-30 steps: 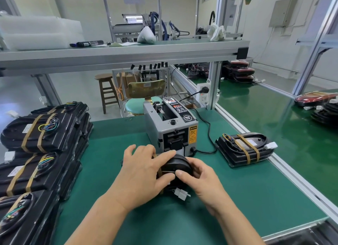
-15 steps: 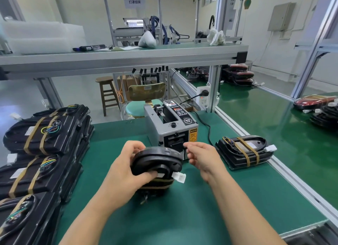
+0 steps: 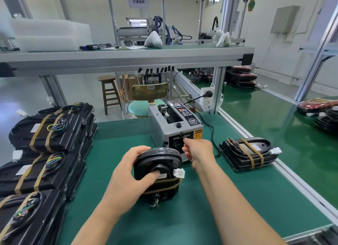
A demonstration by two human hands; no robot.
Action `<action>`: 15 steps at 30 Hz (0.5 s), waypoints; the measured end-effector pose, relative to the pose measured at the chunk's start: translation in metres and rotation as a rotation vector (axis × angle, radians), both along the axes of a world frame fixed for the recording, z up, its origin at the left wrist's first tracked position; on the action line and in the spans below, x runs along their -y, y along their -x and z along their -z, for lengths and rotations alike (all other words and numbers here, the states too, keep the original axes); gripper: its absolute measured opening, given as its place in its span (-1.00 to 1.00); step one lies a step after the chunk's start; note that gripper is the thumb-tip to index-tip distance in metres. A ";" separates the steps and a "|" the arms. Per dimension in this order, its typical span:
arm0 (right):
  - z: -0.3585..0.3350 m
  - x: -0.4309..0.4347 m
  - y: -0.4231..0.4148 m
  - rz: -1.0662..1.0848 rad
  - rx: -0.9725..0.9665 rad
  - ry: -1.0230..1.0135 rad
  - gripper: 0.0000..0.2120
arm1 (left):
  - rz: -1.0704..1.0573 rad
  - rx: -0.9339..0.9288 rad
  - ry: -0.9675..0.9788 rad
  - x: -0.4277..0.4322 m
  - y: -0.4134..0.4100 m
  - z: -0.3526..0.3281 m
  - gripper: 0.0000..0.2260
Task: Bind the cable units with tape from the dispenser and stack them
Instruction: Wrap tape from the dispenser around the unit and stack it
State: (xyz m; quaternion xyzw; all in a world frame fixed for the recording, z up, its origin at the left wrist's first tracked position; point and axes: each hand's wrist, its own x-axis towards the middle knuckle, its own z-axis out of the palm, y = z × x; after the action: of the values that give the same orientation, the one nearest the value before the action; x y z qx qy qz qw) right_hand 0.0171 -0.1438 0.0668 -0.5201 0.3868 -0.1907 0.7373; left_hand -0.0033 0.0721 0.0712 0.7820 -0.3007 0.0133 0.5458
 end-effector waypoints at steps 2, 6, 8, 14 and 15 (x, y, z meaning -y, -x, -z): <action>0.001 -0.004 -0.003 0.048 -0.012 -0.001 -0.85 | -0.028 0.021 0.003 0.004 0.002 -0.002 -0.55; 0.002 -0.011 -0.006 0.082 -0.054 0.101 -0.84 | -0.081 0.131 0.018 0.011 0.005 -0.002 -0.43; 0.001 -0.012 -0.001 0.068 -0.036 0.108 -0.84 | -0.100 0.199 0.047 0.014 0.007 -0.001 -0.46; -0.032 -0.040 0.057 -0.036 0.279 -0.075 -0.90 | -0.188 0.356 0.144 0.023 0.015 0.008 -0.57; -0.039 -0.048 0.068 -0.087 0.341 -0.078 -0.90 | -0.210 0.397 0.156 0.024 0.015 0.010 -0.58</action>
State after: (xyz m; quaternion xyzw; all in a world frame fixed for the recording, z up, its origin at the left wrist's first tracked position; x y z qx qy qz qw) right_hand -0.0511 -0.0955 0.1055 -0.4677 0.2403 -0.2288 0.8193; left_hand -0.0181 0.0477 0.0611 0.7465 -0.3169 0.2468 0.5305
